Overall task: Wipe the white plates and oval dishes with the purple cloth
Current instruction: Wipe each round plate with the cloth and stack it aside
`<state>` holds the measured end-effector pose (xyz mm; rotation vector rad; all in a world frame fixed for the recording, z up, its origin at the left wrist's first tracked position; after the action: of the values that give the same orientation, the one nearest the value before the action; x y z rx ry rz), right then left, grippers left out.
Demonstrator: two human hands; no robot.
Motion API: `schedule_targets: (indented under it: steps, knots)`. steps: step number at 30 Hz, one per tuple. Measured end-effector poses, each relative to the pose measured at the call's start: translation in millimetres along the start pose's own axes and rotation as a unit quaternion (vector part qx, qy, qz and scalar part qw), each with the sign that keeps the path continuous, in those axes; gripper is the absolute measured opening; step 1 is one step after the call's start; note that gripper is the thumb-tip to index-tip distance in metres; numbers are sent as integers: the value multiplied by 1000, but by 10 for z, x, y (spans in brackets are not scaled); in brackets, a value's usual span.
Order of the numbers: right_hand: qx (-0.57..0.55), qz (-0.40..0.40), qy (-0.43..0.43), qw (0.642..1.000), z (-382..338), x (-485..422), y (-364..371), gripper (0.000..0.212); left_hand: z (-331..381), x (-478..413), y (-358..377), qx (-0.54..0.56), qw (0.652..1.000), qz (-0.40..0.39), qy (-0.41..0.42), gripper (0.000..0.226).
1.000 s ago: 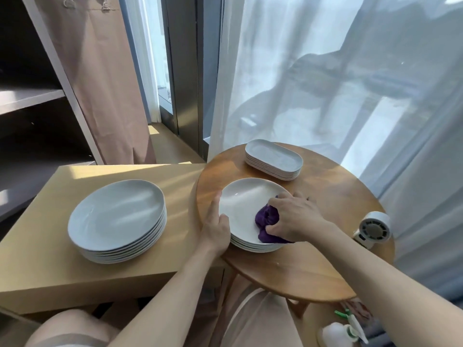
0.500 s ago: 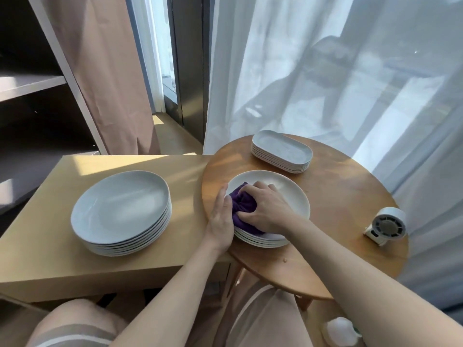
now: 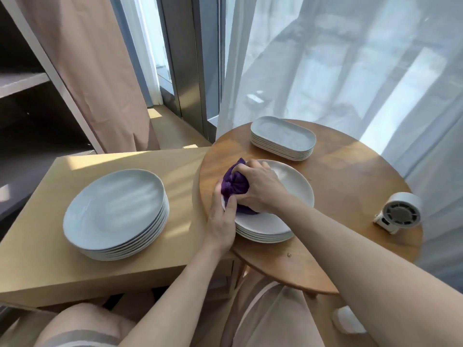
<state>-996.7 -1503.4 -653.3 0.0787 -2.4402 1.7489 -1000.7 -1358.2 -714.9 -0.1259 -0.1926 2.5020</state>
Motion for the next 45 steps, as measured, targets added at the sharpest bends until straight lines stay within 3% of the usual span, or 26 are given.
schedule_targets:
  steps: [7, 13, 22, 30, 34, 38, 45]
  knots:
    - [104, 43, 83, 990, 131, 4, -105, 66, 71, 34, 24, -11, 999, 3, -45, 56]
    - [155, -5, 146, 977, 272, 165, -303, 59, 118, 34, 41, -3, 996, 5, -87, 62]
    - [188, -79, 158, 966, 430, 629, -480, 67, 157, -2, 69, -36, 998, 31, -37, 63]
    - [105, -139, 153, 973, 259, 879, -295, 69, 36, -28, 70, -12, 999, 23, -33, 60]
    - [-2, -171, 131, 977, 116, 812, -181, 52, -9, -45, 58, -4, 999, 14, -30, 63]
    - [-46, -142, 90, 985, -54, 675, -48, 48, -37, -70, 69, 50, 999, 6, -11, 62]
    - [-55, -78, 44, 994, -133, 414, 25, 55, -28, -78, 31, 124, 992, 4, -10, 80]
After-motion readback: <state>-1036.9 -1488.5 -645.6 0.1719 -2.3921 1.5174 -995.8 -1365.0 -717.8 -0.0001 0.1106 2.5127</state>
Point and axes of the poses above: each hand's wrist, its own x-axis away from the middle knuckle, its own y-axis out of the palm, z = x × y, the point moved 2 cm from there along -x, towards the middle knuckle, and after that the axes turned 14 degrees about -z, right-handed, at the moved point
